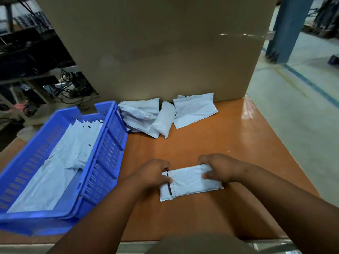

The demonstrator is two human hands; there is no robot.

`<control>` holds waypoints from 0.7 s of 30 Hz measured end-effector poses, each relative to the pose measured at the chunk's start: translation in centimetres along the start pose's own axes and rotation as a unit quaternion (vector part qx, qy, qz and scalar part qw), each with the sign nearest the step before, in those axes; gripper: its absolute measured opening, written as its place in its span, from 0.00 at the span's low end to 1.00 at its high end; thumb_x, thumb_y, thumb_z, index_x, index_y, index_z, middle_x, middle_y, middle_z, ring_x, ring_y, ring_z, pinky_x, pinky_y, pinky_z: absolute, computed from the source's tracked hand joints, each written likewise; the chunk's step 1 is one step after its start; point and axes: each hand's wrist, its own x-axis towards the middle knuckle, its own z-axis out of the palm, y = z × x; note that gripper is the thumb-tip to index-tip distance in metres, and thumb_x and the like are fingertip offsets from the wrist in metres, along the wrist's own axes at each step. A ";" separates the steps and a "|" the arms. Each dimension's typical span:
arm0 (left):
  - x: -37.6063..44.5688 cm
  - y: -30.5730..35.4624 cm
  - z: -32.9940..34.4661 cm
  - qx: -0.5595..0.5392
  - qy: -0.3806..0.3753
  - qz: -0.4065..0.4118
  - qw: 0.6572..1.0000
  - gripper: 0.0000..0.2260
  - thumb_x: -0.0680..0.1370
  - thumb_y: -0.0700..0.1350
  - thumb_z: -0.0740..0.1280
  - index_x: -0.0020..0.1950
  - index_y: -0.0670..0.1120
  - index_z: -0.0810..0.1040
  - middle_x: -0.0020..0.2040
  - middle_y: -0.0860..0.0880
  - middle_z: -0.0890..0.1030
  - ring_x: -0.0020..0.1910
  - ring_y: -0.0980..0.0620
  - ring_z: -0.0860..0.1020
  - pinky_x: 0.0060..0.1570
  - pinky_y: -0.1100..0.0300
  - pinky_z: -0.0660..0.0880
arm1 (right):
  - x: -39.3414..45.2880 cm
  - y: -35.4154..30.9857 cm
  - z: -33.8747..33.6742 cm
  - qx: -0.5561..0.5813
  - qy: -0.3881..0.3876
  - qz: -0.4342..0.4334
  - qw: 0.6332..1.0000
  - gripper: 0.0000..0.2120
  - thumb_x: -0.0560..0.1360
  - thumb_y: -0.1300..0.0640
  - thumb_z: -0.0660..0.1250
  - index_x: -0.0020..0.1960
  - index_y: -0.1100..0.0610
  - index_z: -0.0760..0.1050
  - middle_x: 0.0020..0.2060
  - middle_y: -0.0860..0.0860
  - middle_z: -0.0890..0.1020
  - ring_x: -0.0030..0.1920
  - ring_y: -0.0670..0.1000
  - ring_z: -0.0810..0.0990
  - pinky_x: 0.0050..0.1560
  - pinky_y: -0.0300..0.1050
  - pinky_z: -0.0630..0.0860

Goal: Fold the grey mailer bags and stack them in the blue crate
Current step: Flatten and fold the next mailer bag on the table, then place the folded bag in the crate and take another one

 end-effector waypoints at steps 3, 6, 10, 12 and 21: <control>-0.8 0.1 -2.0 -0.008 0.027 -0.013 1.000 0.13 0.72 0.53 0.80 0.46 0.55 0.77 0.42 0.58 0.78 0.41 0.60 0.74 0.37 0.62 0.68 | 0.8 -0.6 -2.1 0.016 0.006 -0.023 1.000 0.09 0.79 0.49 0.70 0.58 0.46 0.78 0.50 0.44 0.82 0.50 0.48 0.80 0.52 0.49 0.77; -1.6 -0.1 -4.6 0.025 0.073 -0.018 0.997 0.13 0.73 0.52 0.79 0.46 0.54 0.75 0.41 0.56 0.76 0.43 0.54 0.74 0.38 0.57 0.67 | 2.6 -2.5 -5.3 -0.012 0.033 -0.054 0.998 0.08 0.80 0.50 0.69 0.59 0.47 0.80 0.52 0.43 0.81 0.52 0.46 0.78 0.55 0.46 0.75; -3.1 -0.2 -8.8 0.025 0.124 -0.055 0.990 0.13 0.71 0.50 0.79 0.49 0.51 0.77 0.45 0.54 0.80 0.46 0.52 0.79 0.45 0.54 0.77 | 6.1 -5.9 -10.4 -0.078 0.080 -0.059 0.992 0.07 0.80 0.48 0.69 0.58 0.43 0.77 0.52 0.43 0.79 0.51 0.47 0.78 0.54 0.50 0.77; -4.4 -1.0 -11.6 0.029 0.160 -0.086 0.983 0.13 0.69 0.50 0.78 0.48 0.52 0.77 0.44 0.55 0.81 0.45 0.54 0.80 0.46 0.51 0.79 | 8.3 -9.0 -12.9 -0.107 0.104 -0.084 0.985 0.06 0.79 0.48 0.69 0.56 0.43 0.76 0.52 0.43 0.78 0.51 0.48 0.78 0.53 0.51 0.78; -13.4 -5.6 -21.2 0.073 0.312 -0.132 0.938 0.15 0.71 0.50 0.81 0.42 0.52 0.74 0.34 0.56 0.76 0.33 0.58 0.71 0.31 0.63 0.62 | 16.1 -22.9 -20.0 -0.150 0.204 -0.203 0.946 0.09 0.77 0.57 0.72 0.57 0.54 0.79 0.55 0.55 0.82 0.55 0.58 0.80 0.45 0.46 0.64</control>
